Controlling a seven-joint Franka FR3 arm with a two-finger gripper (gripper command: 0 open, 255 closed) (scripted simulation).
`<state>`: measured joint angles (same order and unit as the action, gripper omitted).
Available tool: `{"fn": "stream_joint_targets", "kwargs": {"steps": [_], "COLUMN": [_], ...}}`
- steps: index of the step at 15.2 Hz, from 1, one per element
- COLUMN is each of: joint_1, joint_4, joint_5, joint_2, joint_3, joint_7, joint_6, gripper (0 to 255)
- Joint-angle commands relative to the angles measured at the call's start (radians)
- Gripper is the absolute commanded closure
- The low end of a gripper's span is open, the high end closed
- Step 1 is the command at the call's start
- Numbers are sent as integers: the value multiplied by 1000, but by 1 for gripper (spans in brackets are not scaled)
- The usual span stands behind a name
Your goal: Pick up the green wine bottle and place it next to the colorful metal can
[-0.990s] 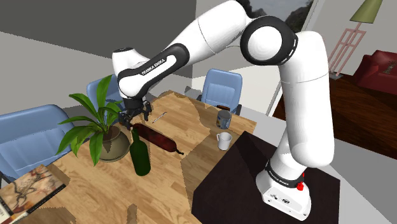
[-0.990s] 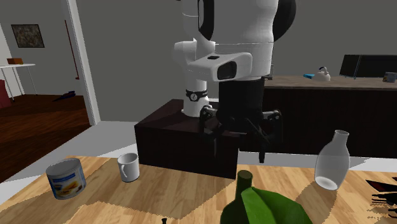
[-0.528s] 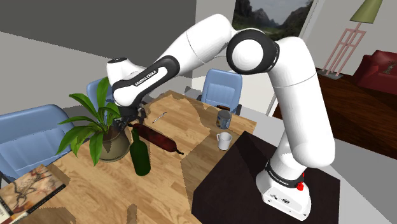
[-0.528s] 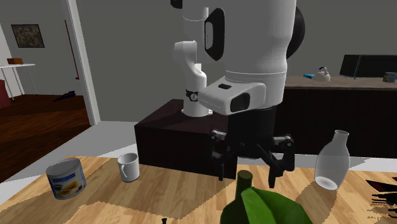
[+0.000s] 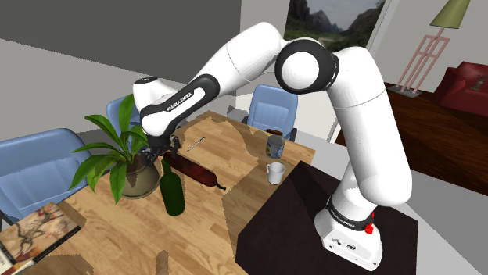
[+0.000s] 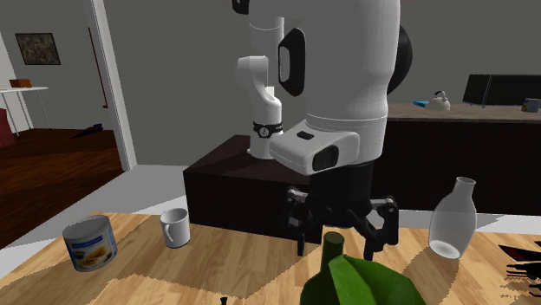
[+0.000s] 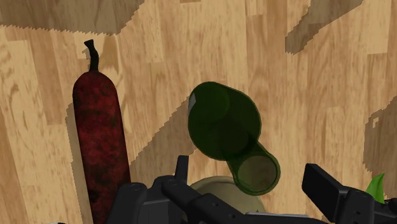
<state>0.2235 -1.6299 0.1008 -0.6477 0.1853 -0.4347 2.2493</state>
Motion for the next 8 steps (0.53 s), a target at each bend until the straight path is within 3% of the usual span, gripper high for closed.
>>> {"fn": "stream_joint_targets", "kwargs": {"steps": [1,2,3,8], "joint_1": [0,0,0,0], "joint_4": [0,0,0,0], "joint_5": [0,0,0,0], "joint_2": [0,0,0,0], "joint_3": [0,0,0,0], "joint_7": [0,0,0,0], "joint_6": [0,0,0,0], "gripper": [0,0,255,255]}}
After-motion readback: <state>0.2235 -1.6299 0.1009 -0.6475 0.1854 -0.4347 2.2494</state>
